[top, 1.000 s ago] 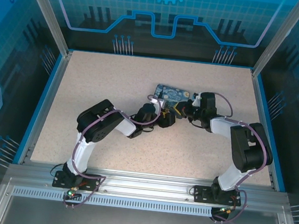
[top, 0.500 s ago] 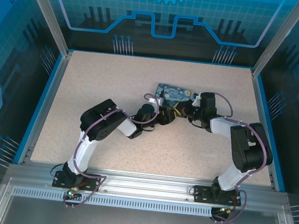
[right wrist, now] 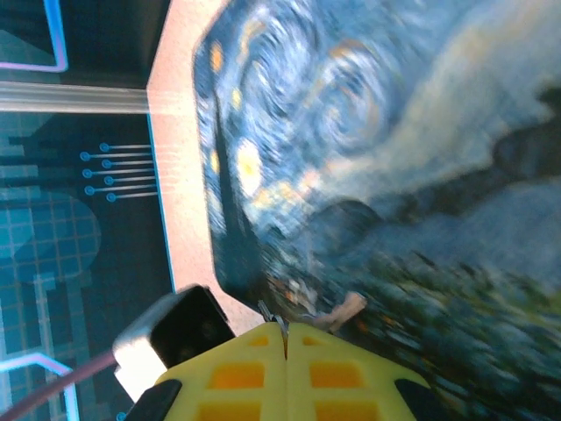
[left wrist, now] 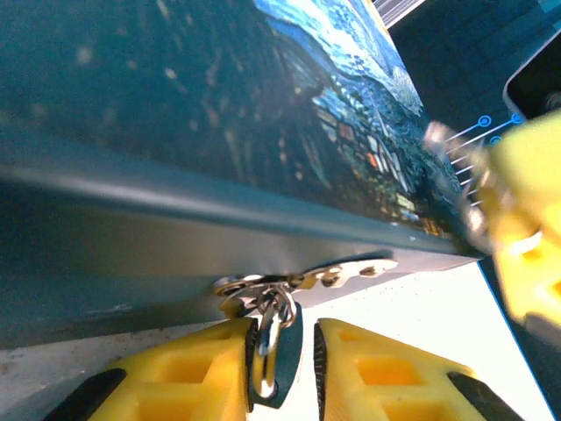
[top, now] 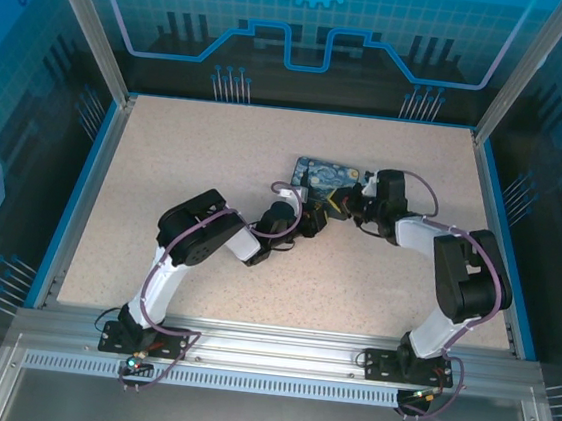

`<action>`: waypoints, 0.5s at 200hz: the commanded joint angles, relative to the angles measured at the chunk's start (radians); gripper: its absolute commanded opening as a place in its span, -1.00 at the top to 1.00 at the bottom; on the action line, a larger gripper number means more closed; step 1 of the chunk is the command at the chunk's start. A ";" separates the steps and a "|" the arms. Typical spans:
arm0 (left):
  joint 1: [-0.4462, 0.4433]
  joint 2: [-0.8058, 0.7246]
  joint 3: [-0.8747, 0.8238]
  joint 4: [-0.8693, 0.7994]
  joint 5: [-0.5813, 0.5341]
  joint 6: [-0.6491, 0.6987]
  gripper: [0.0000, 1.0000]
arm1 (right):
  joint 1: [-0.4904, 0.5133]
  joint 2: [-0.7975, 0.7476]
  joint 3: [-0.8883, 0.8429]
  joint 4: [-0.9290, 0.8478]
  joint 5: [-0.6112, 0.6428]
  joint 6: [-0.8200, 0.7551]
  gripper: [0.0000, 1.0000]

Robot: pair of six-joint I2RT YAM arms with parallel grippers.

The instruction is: Unlock a padlock with a key

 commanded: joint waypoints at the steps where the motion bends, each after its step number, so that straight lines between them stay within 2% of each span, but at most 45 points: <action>1: -0.009 0.025 -0.008 0.007 -0.018 -0.016 0.51 | -0.016 -0.015 0.109 -0.048 0.017 -0.012 1.00; 34: -0.007 0.026 -0.008 0.019 -0.017 -0.024 0.53 | -0.029 0.028 0.237 -0.167 0.041 -0.054 1.00; 100: -0.005 0.020 -0.009 0.022 -0.011 -0.032 0.61 | -0.036 0.211 0.428 -0.266 0.076 -0.106 1.00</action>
